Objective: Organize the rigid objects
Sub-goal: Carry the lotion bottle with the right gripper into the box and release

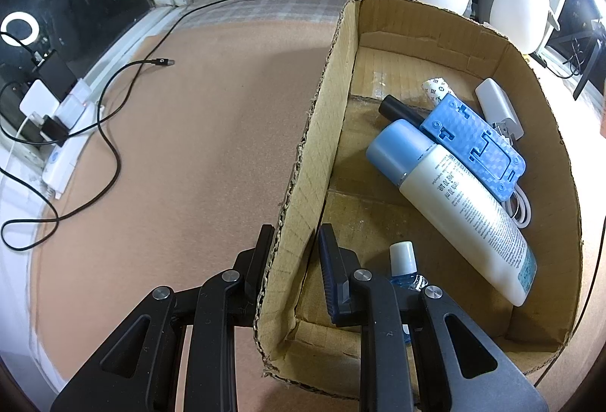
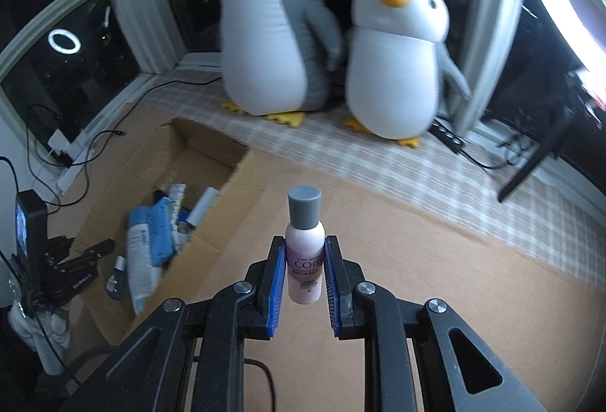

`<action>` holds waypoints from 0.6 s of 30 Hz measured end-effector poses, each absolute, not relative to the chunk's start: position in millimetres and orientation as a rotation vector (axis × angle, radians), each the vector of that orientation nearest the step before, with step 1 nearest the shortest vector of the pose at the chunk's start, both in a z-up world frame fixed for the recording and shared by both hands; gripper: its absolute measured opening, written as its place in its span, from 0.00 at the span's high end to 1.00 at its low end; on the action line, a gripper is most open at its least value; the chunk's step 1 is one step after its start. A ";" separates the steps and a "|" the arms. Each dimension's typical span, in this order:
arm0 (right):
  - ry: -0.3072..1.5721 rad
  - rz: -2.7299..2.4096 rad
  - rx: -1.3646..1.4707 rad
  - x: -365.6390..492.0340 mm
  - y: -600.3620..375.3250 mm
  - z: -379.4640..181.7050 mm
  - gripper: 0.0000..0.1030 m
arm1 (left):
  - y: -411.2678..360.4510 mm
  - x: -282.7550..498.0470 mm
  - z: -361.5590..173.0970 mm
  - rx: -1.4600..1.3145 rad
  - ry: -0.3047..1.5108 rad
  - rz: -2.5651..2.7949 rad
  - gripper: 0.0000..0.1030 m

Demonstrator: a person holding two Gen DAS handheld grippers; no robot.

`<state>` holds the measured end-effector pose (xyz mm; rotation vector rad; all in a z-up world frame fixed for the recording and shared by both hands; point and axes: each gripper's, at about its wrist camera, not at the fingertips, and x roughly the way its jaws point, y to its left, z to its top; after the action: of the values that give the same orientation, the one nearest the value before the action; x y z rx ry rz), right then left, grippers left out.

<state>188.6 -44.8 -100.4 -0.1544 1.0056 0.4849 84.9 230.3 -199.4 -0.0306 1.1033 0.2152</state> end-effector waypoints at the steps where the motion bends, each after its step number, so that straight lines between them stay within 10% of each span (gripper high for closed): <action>1: 1.008 0.506 -0.159 187.7 -34.8 -100.6 0.83 | 230.2 84.9 -199.6 -0.031 1.102 0.214 0.80; 18: 1.051 0.709 -0.235 169.6 86.4 -120.0 0.83 | 230.0 86.6 -199.2 -0.041 1.100 0.210 0.80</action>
<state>169.6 86.4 -120.0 -0.2355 1.0512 0.7086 86.6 230.0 -199.2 -0.0405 1.1001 0.2103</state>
